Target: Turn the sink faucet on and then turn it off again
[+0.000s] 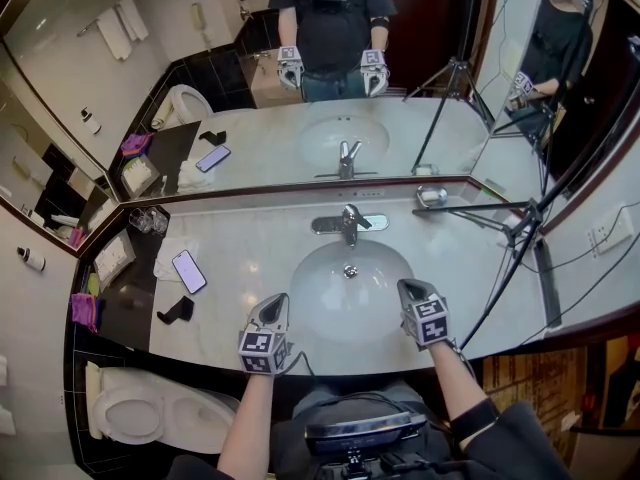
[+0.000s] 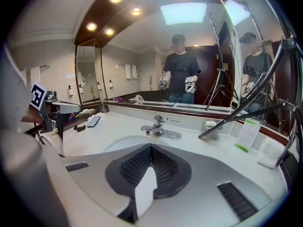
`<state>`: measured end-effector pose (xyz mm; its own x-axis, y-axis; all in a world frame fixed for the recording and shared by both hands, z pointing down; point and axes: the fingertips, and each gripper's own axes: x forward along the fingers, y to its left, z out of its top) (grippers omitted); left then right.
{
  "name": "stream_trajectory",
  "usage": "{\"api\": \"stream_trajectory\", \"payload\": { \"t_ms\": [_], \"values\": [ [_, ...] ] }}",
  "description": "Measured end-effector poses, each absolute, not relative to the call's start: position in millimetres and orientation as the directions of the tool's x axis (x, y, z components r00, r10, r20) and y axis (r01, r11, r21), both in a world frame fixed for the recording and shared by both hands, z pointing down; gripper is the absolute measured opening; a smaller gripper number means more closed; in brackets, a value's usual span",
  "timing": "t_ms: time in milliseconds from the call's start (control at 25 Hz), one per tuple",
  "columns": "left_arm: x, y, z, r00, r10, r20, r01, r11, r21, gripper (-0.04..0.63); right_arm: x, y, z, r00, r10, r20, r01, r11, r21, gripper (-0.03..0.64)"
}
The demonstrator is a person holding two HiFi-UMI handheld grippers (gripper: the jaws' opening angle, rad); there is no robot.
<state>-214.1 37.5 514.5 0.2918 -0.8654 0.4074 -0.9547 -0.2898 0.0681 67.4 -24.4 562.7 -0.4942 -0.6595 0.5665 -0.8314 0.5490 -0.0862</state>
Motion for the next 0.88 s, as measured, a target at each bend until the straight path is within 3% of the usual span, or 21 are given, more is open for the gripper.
{"api": "stream_trajectory", "payload": {
  "t_ms": [520, 880],
  "values": [
    [-201, 23, 517, 0.266, -0.871, 0.413, -0.948, -0.314, -0.051, 0.004, 65, -33, 567, -0.498, -0.655, 0.569, -0.831, 0.548, -0.096, 0.021],
    [-153, -28, 546, 0.345, -0.817, 0.463, -0.863, -0.470, -0.185, 0.115, 64, -50, 586, -0.497, -0.638, 0.588, -0.832, 0.543, -0.114, 0.021]
  ]
}}
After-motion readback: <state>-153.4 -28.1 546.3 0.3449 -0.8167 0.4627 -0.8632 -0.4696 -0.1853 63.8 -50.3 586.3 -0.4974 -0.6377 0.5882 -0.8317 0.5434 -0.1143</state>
